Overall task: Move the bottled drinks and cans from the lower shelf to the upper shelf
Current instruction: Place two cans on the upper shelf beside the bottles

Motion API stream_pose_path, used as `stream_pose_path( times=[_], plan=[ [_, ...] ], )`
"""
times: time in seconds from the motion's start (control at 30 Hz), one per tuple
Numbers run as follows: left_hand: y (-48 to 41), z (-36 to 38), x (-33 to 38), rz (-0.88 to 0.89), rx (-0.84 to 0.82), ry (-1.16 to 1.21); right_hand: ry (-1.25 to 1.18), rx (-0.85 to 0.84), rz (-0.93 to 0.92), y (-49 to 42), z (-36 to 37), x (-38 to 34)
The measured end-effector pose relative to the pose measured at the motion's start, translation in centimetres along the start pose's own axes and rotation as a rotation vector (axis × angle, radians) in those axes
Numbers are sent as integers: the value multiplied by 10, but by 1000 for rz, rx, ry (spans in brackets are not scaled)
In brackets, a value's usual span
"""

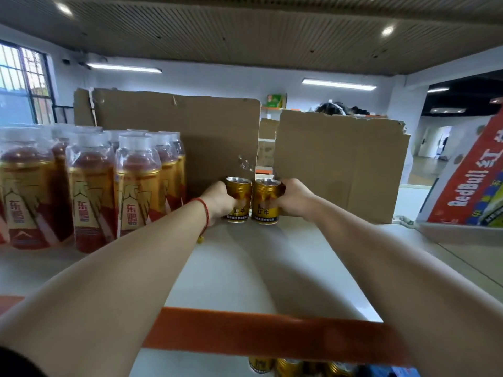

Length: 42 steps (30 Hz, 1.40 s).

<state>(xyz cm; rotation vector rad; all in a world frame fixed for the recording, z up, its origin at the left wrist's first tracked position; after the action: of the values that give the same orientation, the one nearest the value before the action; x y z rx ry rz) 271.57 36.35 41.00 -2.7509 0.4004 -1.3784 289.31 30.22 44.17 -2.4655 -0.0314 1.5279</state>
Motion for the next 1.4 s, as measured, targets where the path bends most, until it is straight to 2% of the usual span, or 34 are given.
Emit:
stream_pose_path(
  times=[0.17, 0.47, 1.03, 1.3, 1.4],
  plan=[
    [16, -5, 7, -39, -19, 58, -33, 5, 16, -5, 7, 6],
    [29, -7, 9, -4, 4, 36, -8, 107, -33, 4, 11, 11],
    [35, -9, 11, -28, -20, -19, 54, 112, -29, 4, 12, 12],
    [51, -13, 19, -51, 67, -100, 41, 90, -34, 13, 5, 8],
    [68, -20, 23, -62, 155, -163, 94, 126, 17, 23, 0, 5]
  ],
)
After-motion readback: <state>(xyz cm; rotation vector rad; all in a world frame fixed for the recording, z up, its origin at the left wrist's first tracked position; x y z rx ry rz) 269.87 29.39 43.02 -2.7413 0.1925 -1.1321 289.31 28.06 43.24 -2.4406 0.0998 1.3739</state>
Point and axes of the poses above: each hand's wrist, its own y-axis away from the middle knuckle, its own z-axis out of the palm, x = y × z, the point moved 5 cm from there along -y, towards the middle knuckle, and after that the axes turned 14 degrees about -y, right-handed, at the moved point
